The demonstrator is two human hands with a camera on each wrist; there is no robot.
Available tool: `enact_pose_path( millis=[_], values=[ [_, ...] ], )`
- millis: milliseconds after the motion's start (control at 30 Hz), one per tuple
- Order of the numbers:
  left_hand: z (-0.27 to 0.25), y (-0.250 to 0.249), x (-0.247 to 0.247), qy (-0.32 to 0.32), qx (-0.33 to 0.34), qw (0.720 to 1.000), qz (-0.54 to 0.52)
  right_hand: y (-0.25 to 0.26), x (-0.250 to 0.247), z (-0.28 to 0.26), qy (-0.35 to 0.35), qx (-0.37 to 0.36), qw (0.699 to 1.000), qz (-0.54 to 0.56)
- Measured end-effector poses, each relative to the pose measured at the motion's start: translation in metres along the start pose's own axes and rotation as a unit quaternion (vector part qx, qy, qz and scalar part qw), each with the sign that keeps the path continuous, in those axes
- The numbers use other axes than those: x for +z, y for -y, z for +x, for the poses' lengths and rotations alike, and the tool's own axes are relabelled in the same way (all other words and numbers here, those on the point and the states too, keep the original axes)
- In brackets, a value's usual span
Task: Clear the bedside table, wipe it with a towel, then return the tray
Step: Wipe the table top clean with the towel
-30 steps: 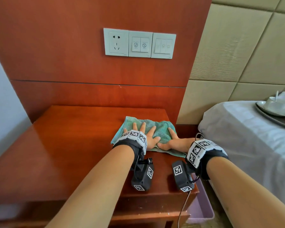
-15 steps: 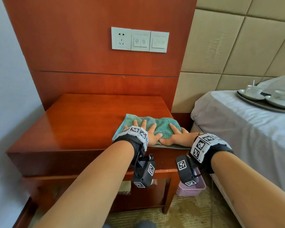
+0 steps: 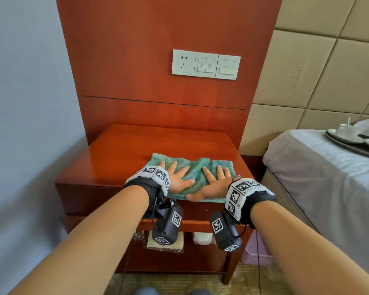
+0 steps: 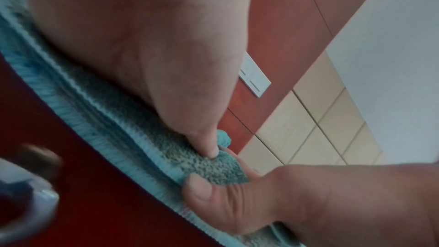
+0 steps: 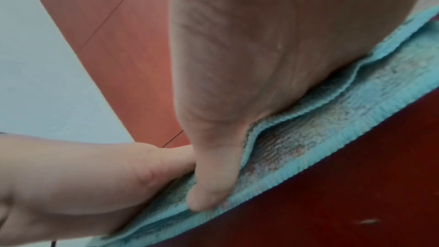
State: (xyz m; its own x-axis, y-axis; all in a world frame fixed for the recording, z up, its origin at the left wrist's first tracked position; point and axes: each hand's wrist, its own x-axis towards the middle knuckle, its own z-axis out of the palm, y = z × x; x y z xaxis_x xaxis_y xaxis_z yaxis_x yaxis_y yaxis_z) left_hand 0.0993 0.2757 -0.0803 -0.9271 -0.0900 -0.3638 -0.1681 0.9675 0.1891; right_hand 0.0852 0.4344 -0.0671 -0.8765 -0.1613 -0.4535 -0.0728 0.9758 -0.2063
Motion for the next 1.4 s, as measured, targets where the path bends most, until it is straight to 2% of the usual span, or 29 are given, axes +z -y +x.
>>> enact_pose_path(
  millis=[300,467,667,800,933,1000,1067,1133,1267,1400],
  values=[
    [-0.031,0.140,-0.021,-0.024,-0.127,0.991,-0.025,0.138,0.030,0.017,0.035,-0.110,0.993,-0.011],
    [-0.037,0.185,-0.026,-0.032,-0.168,0.984,-0.039,0.188,0.038,0.024,0.041,-0.144,0.989,0.016],
    [-0.025,0.197,-0.037,-0.029,-0.197,0.980,-0.008,0.207,0.027,0.038,0.051,-0.150,0.987,0.011],
    [-0.013,0.198,-0.045,-0.040,-0.205,0.978,-0.018,0.220,0.016,0.049,0.097,-0.143,0.982,0.081],
    [0.006,0.201,-0.055,-0.045,-0.203,0.978,-0.020,0.226,0.008,0.064,0.080,-0.147,0.985,0.034],
    [0.019,0.203,-0.061,-0.041,-0.205,0.978,-0.020,0.228,0.001,0.072,0.100,-0.121,0.985,0.064],
    [0.030,0.205,-0.066,-0.037,-0.208,0.977,-0.015,0.233,-0.004,0.085,0.090,-0.120,0.986,0.065],
    [0.041,0.205,-0.072,-0.034,-0.213,0.977,-0.009,0.236,-0.009,0.103,0.043,-0.132,0.990,0.017],
    [0.067,0.208,-0.085,-0.020,-0.216,0.976,-0.004,0.244,-0.022,0.128,0.099,-0.135,0.985,0.049],
    [0.096,0.210,-0.100,-0.014,-0.222,0.975,0.009,0.253,-0.031,0.165,0.099,-0.140,0.984,0.048]
  ],
)
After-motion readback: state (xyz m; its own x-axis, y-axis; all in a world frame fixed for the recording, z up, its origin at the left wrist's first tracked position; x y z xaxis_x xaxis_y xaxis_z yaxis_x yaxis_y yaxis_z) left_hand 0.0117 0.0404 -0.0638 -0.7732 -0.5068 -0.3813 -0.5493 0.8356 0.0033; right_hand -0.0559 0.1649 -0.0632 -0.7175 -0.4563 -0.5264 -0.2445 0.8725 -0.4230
